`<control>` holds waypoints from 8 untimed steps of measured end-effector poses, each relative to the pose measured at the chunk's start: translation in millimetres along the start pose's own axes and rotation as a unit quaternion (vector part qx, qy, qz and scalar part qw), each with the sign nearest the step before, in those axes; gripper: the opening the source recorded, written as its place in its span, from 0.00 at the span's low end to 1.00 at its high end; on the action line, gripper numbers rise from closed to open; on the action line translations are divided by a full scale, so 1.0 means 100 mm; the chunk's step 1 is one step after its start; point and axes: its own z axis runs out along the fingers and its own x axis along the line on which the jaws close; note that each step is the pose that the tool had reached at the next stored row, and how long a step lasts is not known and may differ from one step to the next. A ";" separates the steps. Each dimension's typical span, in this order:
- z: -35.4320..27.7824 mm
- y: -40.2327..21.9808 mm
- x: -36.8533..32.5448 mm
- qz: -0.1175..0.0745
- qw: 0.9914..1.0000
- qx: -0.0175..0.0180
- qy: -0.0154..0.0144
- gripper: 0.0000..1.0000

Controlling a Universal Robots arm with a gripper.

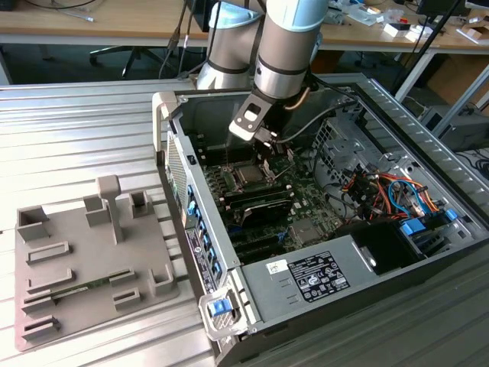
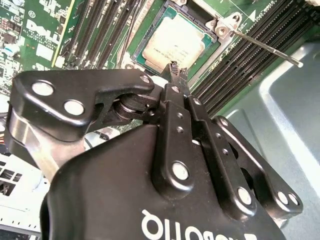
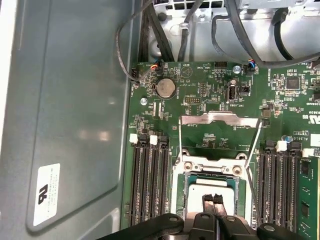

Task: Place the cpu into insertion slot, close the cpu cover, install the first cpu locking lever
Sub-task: 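Place the cpu into insertion slot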

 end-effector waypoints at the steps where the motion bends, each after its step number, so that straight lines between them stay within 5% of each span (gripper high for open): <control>1: 0.000 0.003 0.000 0.000 1.000 0.000 0.000 0.11; 3: 0.000 0.016 -0.001 0.000 1.000 0.001 0.000 0.11; 4: 0.002 0.034 -0.002 0.000 1.000 0.006 0.000 0.11; 7: 0.004 0.067 -0.003 0.000 0.999 0.033 0.001 0.11; 8: 0.004 0.073 -0.004 0.000 0.999 0.033 0.000 0.11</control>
